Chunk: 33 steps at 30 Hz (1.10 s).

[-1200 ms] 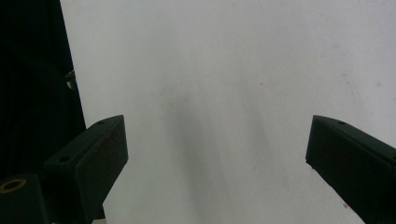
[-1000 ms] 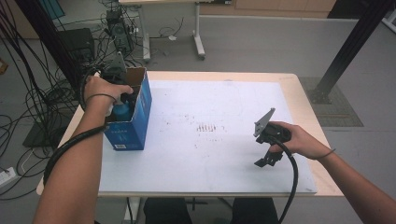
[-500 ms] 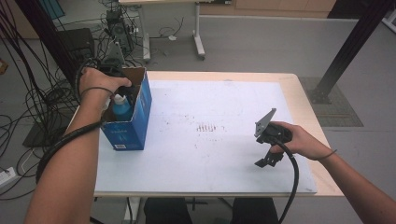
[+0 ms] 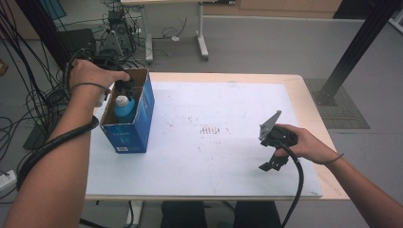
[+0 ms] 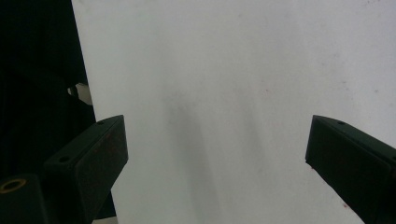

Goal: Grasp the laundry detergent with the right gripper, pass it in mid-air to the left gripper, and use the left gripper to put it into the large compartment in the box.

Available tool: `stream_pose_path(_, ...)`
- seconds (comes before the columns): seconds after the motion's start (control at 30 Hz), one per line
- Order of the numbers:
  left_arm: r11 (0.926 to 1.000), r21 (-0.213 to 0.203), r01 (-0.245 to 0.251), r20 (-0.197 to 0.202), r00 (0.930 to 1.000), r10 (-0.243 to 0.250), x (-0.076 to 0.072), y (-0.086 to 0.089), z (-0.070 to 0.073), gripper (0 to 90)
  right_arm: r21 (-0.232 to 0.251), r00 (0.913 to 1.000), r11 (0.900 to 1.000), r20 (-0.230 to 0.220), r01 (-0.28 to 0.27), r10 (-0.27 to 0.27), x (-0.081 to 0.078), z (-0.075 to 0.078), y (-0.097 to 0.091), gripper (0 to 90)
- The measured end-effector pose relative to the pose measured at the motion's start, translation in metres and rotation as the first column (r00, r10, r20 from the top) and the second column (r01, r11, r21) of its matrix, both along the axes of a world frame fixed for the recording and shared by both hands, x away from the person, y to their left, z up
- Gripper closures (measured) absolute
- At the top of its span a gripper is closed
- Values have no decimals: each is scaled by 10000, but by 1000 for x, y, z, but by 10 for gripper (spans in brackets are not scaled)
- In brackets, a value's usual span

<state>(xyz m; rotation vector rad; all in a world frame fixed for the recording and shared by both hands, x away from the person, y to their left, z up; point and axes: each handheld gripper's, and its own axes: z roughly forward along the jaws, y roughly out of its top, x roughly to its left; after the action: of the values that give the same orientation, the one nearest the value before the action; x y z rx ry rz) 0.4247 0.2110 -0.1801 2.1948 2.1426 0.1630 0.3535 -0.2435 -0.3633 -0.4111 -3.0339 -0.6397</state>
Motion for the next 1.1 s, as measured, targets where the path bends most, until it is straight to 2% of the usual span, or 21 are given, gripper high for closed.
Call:
stream_pose_path(0.27,9994,-94,338,139,9993,-337,-11,-10,12,192,-164,9999,9997,40,-164,165,-3,1,6,58)
stream_pose_path(0.47,9965,-154,816,242,9964,-812,-15,-23,20,141,-155,9998,9998,153,-91,93,-3,7,5,57)
stream_pose_path(0.83,9896,-290,1408,177,9900,-1403,-19,-41,25,70,-167,9999,9999,172,14,-11,-6,10,9,57)
stream_pose_path(0.93,9870,-341,1573,225,9874,-1566,-20,-47,26,52,-196,9999,9998,167,14,-11,-4,9,9,58)
stream_pose_path(1.1,9772,-224,2110,237,9773,-2104,-22,-61,25,50,-149,9998,9998,164,105,-102,-1,9,8,57)
